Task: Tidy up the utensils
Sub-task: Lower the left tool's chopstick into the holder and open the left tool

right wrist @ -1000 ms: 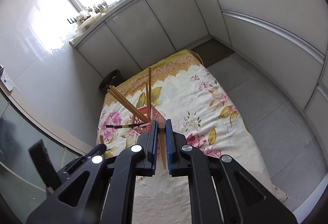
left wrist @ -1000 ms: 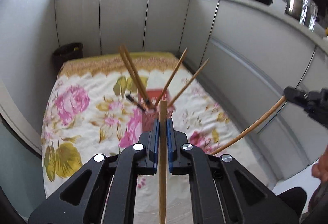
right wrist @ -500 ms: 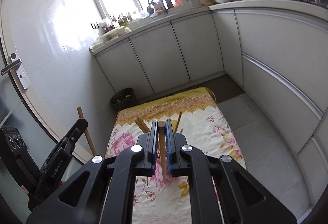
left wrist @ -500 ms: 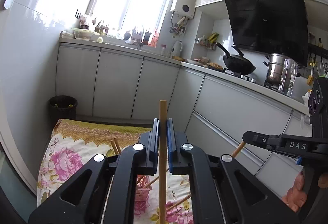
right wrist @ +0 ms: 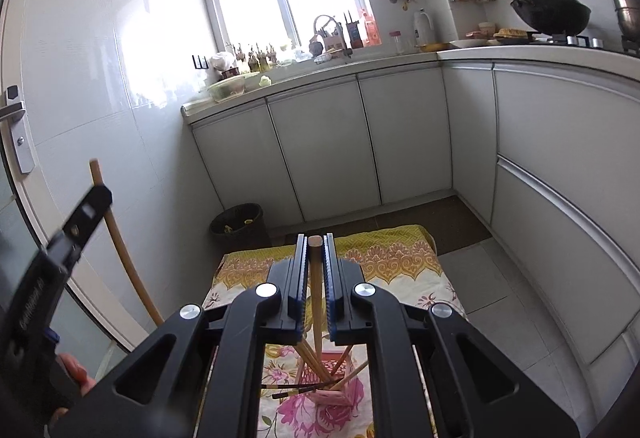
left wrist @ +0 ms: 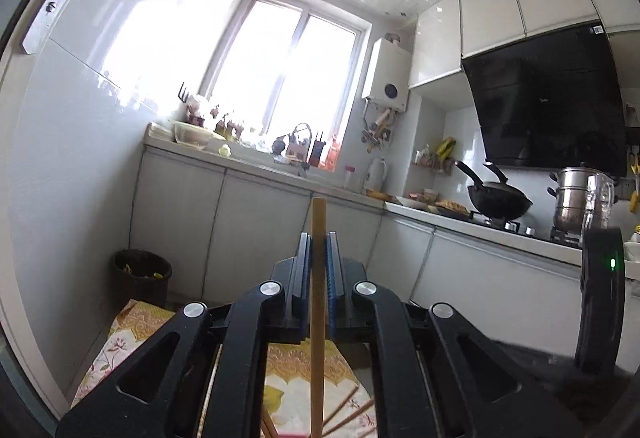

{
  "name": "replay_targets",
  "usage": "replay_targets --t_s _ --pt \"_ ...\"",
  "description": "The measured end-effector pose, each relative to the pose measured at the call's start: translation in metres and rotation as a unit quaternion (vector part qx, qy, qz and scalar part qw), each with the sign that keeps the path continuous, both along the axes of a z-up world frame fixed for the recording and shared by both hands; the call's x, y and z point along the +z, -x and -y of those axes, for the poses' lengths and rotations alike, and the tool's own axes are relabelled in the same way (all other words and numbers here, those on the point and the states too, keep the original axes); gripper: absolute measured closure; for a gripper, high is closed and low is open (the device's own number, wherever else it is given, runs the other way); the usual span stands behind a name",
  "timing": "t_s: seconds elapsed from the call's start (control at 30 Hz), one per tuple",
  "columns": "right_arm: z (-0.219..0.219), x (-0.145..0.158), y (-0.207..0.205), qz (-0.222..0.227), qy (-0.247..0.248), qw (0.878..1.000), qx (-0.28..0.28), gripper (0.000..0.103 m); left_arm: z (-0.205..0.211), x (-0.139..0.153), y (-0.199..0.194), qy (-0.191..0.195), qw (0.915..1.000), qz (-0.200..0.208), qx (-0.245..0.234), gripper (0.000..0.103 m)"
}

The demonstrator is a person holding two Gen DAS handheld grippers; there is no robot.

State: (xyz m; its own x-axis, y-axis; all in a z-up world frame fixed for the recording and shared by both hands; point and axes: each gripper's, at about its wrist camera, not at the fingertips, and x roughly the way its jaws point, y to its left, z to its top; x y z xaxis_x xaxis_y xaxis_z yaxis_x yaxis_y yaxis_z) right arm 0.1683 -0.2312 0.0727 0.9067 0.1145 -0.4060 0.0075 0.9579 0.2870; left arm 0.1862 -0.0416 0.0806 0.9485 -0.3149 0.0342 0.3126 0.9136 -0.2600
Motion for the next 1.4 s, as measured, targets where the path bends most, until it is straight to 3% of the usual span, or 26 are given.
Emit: replay_targets --t_s 0.07,0.2,0.4,0.47,0.5,0.53,0.67,1.13,1.4 --pt "0.002 -0.012 -0.006 -0.003 0.0 1.0 0.003 0.095 0.005 -0.005 -0.01 -0.001 0.9997 0.012 0.022 0.097" --pt "0.004 -0.026 -0.015 -0.008 -0.001 1.0 0.01 0.095 0.014 -0.024 -0.032 0.003 0.9994 -0.003 0.035 0.097" --pt "0.008 -0.026 -0.019 0.001 -0.009 1.0 0.018 0.095 0.029 -0.055 -0.051 -0.014 0.9981 -0.01 0.059 0.096" --pt "0.008 -0.025 -0.019 0.002 -0.01 1.0 0.019 0.095 0.032 -0.066 -0.057 -0.013 0.9978 -0.022 0.062 0.084" --pt "0.007 -0.027 -0.018 0.003 -0.008 1.0 0.019 0.095 0.031 -0.072 -0.058 -0.01 0.9975 -0.027 0.065 0.061" --pt "0.007 -0.027 -0.018 0.003 -0.007 1.0 0.019 0.095 0.029 -0.077 -0.058 -0.003 0.9974 -0.031 0.065 0.047" --pt "0.005 -0.032 -0.022 -0.001 -0.007 1.0 0.017 0.095 0.015 -0.077 -0.058 0.017 0.9968 -0.05 0.061 0.048" --pt "-0.014 -0.032 -0.019 -0.007 0.005 1.0 0.017 0.095 -0.062 -0.009 0.034 0.074 0.9932 0.05 0.073 0.043" --pt "-0.019 -0.02 -0.015 0.005 0.018 1.0 0.006 0.095 -0.09 -0.011 0.049 0.087 0.9921 0.035 0.084 0.043"
